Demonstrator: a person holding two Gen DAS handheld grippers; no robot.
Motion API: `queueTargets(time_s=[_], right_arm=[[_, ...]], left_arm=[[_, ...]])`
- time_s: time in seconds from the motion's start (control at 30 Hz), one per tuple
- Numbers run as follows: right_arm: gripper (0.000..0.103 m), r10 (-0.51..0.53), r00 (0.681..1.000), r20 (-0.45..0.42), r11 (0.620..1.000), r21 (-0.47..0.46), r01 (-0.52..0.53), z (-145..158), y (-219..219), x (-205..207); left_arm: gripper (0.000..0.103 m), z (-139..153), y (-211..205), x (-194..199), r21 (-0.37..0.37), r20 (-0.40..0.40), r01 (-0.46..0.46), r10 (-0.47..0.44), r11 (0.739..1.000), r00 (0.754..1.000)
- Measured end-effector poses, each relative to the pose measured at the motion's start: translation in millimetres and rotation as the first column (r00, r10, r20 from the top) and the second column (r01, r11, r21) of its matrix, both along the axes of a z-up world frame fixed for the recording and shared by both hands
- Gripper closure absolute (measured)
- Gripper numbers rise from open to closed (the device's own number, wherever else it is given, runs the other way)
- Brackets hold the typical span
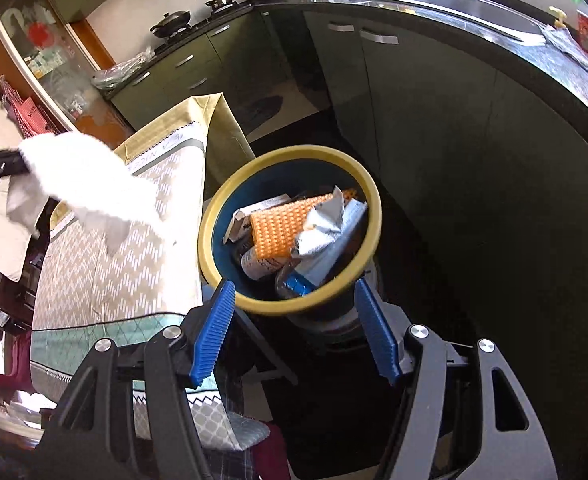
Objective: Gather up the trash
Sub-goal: 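Carry the white tissue over the bin and open the left gripper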
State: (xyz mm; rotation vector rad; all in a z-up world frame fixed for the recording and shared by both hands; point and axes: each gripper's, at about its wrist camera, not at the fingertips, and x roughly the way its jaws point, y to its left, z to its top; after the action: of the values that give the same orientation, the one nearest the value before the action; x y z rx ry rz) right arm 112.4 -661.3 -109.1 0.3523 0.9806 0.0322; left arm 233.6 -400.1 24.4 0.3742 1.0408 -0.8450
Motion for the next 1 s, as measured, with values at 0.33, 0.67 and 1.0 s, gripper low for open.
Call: queueTargets(time_s=[0.33,0.67,1.0], right_arm=[[0.04,-0.016,1.0,-0.001,0.999,0.051,0.016,-16.4,-9.8,-27.7],[0.035,0.023,1.0,0.001,0.998,0.061,-0.023,-24.3,9.6,-30.1],[0.03,0.036,0.999,0.029,0.999,-0.006,-0.035,-15.0,54.1,-51.7]], left_arm=[[0.095,-47.9,-79.6,38.1,0.027,0.014,-0.026,0.026,0.999,1.0],[0.061,-128.8,-77.0,24.0,0.134,0.009,-0.005,0.004,0.991,1.0],[0.033,-93.7,4.6,-27.1,-0.03,0.144,-0.083,0.086,0.996,0.986]])
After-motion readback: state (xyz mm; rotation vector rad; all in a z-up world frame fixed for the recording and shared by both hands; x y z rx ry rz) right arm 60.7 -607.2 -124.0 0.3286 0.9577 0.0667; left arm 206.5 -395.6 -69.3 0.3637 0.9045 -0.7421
